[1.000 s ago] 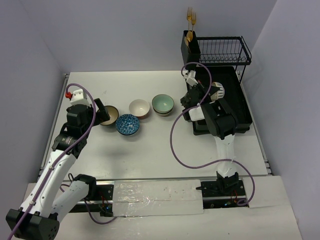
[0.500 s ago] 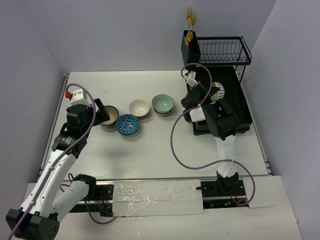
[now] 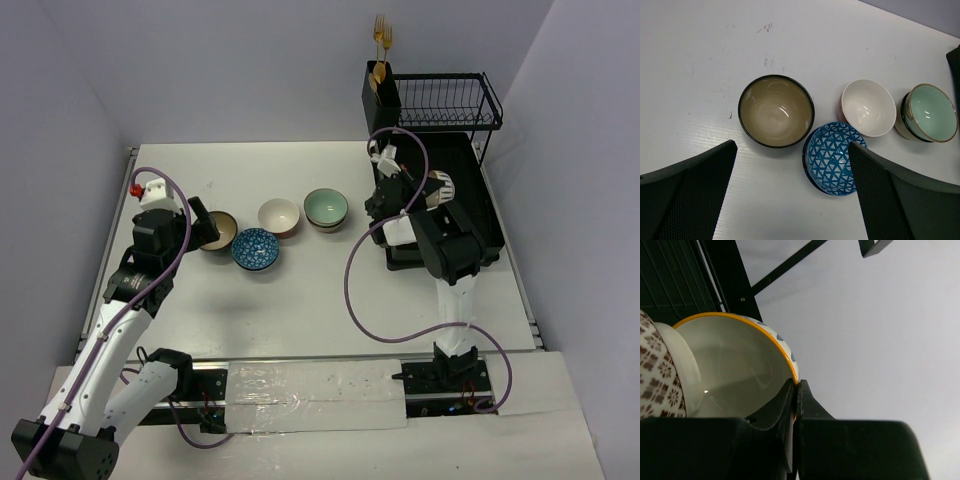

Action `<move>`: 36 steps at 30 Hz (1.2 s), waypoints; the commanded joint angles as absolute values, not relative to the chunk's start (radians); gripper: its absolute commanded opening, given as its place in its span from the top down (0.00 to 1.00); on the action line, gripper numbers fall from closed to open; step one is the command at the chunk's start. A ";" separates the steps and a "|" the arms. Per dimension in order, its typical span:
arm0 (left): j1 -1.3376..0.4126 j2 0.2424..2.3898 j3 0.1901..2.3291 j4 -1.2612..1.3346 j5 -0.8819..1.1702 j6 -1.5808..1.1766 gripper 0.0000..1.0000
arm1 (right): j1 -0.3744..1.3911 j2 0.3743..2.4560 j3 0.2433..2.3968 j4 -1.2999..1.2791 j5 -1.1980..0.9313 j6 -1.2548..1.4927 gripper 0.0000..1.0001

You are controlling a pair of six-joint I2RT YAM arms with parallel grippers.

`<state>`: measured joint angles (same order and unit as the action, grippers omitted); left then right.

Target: Load the bowls into the dish rack

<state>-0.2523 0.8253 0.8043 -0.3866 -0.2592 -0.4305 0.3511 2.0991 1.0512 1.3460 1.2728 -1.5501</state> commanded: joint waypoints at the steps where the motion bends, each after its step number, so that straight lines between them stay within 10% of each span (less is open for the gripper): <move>1: -0.256 0.808 0.815 -0.371 -0.255 -0.414 0.01 | 0.344 2.005 1.042 1.700 1.302 -1.549 1.00; 36: -0.256 0.833 0.818 -0.373 -0.267 -0.407 0.01 | 0.604 1.914 0.914 1.763 1.540 -1.655 1.00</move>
<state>-0.2523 0.8288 0.8043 -0.3866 -0.2596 -0.4290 0.5926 1.8919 0.9226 1.3087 1.5024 -1.6516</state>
